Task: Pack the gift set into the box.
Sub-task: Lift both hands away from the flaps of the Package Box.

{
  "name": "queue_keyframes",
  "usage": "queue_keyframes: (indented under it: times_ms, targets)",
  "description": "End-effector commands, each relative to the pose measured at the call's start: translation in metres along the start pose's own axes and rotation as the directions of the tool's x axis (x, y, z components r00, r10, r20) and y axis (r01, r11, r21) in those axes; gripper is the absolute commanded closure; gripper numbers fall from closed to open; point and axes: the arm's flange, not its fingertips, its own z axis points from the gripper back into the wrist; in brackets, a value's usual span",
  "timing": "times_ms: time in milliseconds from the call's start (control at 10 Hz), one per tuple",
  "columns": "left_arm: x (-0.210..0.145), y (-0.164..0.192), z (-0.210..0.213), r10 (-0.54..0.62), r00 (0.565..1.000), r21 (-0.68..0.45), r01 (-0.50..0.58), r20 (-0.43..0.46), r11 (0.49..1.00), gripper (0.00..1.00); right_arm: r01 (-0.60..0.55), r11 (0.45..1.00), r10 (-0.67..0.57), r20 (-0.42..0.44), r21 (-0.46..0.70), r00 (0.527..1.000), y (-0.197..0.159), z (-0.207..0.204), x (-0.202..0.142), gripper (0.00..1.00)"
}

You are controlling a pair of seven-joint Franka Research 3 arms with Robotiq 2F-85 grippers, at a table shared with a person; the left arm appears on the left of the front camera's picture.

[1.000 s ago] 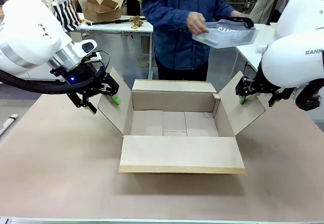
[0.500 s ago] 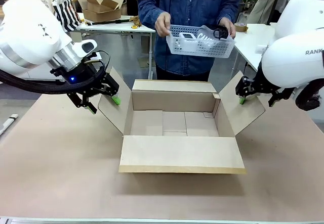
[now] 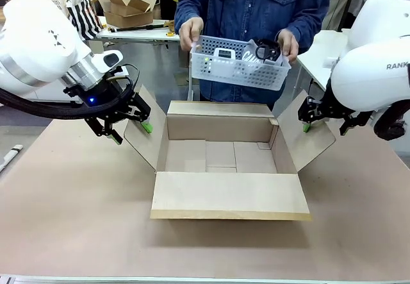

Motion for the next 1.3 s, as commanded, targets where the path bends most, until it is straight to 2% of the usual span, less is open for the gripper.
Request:
queue_keyframes:
  times_ms: [0,1200]
  targets:
    - [0.0004,-0.0003,0.0006,0.003,1.000,0.013,-0.003,0.006,1.000,0.00,0.003,1.000,-0.003,-0.002,-0.001,1.000,-0.0010,0.0028,0.0018,0.00]
    - [0.0004,-0.0003,0.0006,0.003,1.000,0.013,-0.003,0.006,1.000,0.00,0.003,1.000,-0.003,-0.002,-0.001,1.000,-0.0010,0.0028,0.0018,0.00]
